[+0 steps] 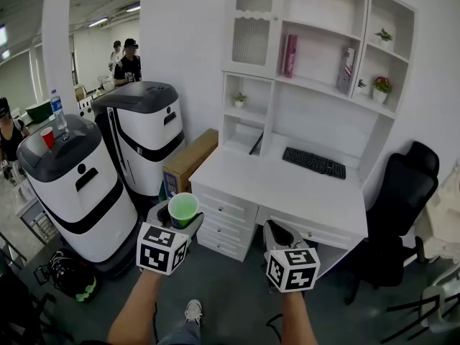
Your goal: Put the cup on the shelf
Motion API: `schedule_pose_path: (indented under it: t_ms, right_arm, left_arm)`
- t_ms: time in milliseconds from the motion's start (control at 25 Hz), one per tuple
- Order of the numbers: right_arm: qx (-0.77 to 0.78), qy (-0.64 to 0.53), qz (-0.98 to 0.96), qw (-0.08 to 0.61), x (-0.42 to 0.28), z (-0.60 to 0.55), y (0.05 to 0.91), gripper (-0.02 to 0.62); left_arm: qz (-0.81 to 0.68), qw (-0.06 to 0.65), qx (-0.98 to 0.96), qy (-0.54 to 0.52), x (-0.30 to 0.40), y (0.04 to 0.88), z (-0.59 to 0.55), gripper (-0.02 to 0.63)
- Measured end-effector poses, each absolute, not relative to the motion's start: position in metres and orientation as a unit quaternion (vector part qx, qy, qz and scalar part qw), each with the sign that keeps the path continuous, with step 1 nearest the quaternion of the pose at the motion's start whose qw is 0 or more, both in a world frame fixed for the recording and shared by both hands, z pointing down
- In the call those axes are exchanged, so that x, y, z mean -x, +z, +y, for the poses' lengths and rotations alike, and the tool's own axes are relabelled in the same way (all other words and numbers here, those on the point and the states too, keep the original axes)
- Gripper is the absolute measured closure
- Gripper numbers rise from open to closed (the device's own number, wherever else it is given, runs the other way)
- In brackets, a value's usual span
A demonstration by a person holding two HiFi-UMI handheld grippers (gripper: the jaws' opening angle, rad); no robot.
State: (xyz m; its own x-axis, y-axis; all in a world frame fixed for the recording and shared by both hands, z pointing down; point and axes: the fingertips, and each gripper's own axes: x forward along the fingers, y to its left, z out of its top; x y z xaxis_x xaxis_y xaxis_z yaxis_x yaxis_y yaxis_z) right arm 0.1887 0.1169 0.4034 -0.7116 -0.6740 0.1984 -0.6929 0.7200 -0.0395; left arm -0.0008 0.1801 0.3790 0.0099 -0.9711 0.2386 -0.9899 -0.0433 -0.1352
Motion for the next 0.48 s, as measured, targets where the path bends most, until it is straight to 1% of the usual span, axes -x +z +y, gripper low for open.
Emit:
schedule_pose_path:
  t_ms: [480]
  right_arm:
    - [-0.376,0.053,-0.919,0.106,-0.145,0.052,0.418,0.570]
  left_arm:
    - [-0.686,0.049,-0.716,0.121,0.049,0.397,0.111,0.293]
